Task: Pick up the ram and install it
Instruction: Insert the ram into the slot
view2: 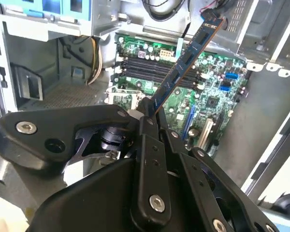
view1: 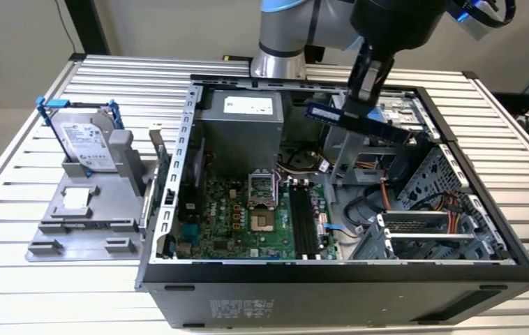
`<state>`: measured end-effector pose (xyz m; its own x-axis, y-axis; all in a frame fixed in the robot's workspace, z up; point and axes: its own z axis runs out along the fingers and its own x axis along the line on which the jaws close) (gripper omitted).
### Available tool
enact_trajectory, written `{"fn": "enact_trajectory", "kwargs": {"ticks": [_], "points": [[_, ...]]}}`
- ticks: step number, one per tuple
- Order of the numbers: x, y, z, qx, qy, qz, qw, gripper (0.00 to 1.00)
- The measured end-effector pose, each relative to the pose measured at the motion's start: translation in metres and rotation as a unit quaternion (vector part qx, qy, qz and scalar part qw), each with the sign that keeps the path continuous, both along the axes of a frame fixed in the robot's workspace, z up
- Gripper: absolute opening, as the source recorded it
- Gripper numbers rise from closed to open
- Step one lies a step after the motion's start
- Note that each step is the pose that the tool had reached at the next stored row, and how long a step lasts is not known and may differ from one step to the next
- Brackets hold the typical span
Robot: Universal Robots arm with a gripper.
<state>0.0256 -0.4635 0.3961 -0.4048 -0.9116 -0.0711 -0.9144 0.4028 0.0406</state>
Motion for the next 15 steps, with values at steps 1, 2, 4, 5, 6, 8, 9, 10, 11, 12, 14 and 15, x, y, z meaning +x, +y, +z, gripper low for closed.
{"fn": "enact_trajectory", "kwargs": {"ticks": [1, 2, 4, 5, 6, 8, 9, 10, 11, 12, 14, 15], "points": [[0.0, 0.0, 0.0, 0.0, 0.0, -0.008, 0.99997, 0.0], [0.0, 0.0, 0.0, 0.0, 0.0, -0.016, 0.99988, 0.0], [0.0, 0.0, 0.0, 0.0, 0.0, -0.031, 0.99951, 0.0], [0.0, 0.0, 0.0, 0.0, 0.0, -0.039, 0.99923, 0.0], [0.0, 0.0, 0.0, 0.0, 0.0, -0.047, 0.9989, 0.0], [0.0, 0.0, -0.0001, 0.0, 0.0, -0.063, 0.99803, 0.0], [0.0, 0.0, -0.0001, 0.0, 0.0, -0.07, 0.99751, 0.0], [0.0, 0.0, -0.0001, 0.0001, 0.0, -0.078, 0.99694, 0.0], [0.0, 0.0, -0.0001, 0.0001, 0.0, -0.086, 0.99628, 0.0], [0.0, 0.0, 0.0, 0.0, 0.0, -0.094, 0.99561, 0.0], [0.0, 0.0, 0.0, 0.0, 0.0, -0.109, 0.99401, 0.0], [0.0, 0.0, 0.0, 0.0, 0.0, -0.117, 0.99309, 0.0]]}}
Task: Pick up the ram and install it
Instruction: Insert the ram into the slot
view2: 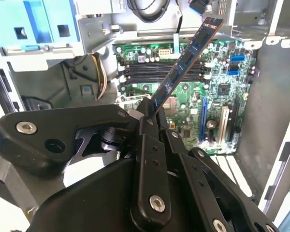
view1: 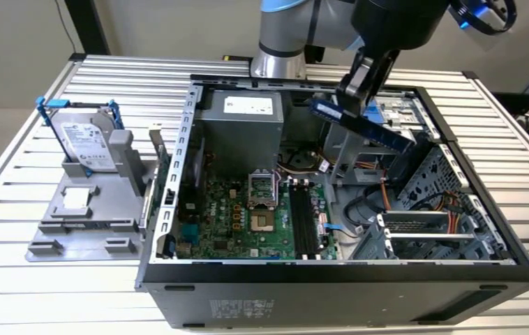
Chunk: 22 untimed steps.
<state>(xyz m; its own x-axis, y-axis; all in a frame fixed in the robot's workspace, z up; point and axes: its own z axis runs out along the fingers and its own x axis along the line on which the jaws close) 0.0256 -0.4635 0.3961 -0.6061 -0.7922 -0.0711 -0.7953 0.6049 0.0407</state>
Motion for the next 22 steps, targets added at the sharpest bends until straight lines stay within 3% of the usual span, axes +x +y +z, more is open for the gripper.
{"fn": "enact_trajectory", "kwargs": {"ticks": [5, 8, 11, 16, 22], "points": [[0.0, 0.0, 0.0, -0.0001, 0.0, -0.039, 0.99925, 0.0], [0.0, 0.0, 0.0, 0.0, 0.0, -0.062, 0.99807, 0.0], [0.0, 0.0, 0.0, 0.0, 0.0, -0.086, 0.99632, 0.0], [0.0, 0.0, 0.0, 0.0, 0.0, -0.124, 0.99228, 0.0], [0.0, 0.0, 0.0, 0.0, 0.0, -0.17, 0.98553, 0.0]]}}
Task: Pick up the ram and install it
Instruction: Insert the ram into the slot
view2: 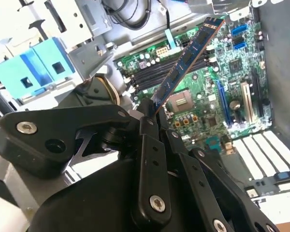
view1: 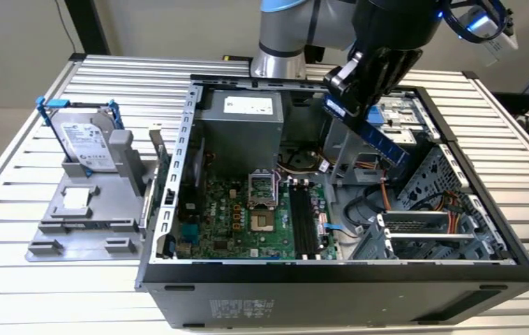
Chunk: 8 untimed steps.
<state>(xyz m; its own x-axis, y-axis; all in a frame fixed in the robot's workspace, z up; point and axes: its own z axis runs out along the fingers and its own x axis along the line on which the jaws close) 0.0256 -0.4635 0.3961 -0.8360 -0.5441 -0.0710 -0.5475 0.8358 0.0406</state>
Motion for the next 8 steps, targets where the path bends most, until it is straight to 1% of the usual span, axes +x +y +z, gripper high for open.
{"fn": "enact_trajectory", "kwargs": {"ticks": [2, 4, 6, 8], "points": [[0.0, 0.0, 0.0, 0.0, 0.0, -0.014, 0.9999, 0.0], [0.0, 0.0, 0.0, 0.0, 0.0, -0.03, 0.99954, 0.0], [0.0, 0.0, 0.0, 0.0, 0.0, -0.046, 0.99896, 0.0], [0.0, 0.0, 0.0, 0.0, 0.0, -0.061, 0.99813, 0.0]]}}
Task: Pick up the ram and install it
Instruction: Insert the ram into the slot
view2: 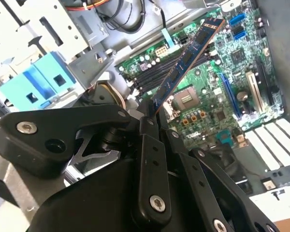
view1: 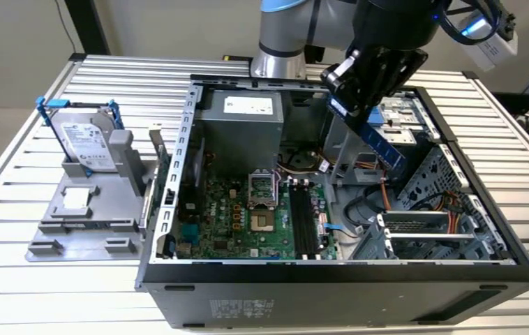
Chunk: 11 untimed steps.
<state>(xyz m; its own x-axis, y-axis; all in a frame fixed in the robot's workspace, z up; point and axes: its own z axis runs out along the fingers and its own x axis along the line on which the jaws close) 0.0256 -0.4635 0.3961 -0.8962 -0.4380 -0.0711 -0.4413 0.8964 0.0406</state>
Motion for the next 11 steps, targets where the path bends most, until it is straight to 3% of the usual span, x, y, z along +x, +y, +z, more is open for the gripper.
{"fn": "enact_trajectory", "kwargs": {"ticks": [5, 11], "points": [[0.0, 0.0, 0.0, 0.0, 0.0, -0.039, 0.99925, 0.0], [0.0, 0.0, 0.0, 0.0, 0.0, -0.083, 0.99653, 0.0]]}}
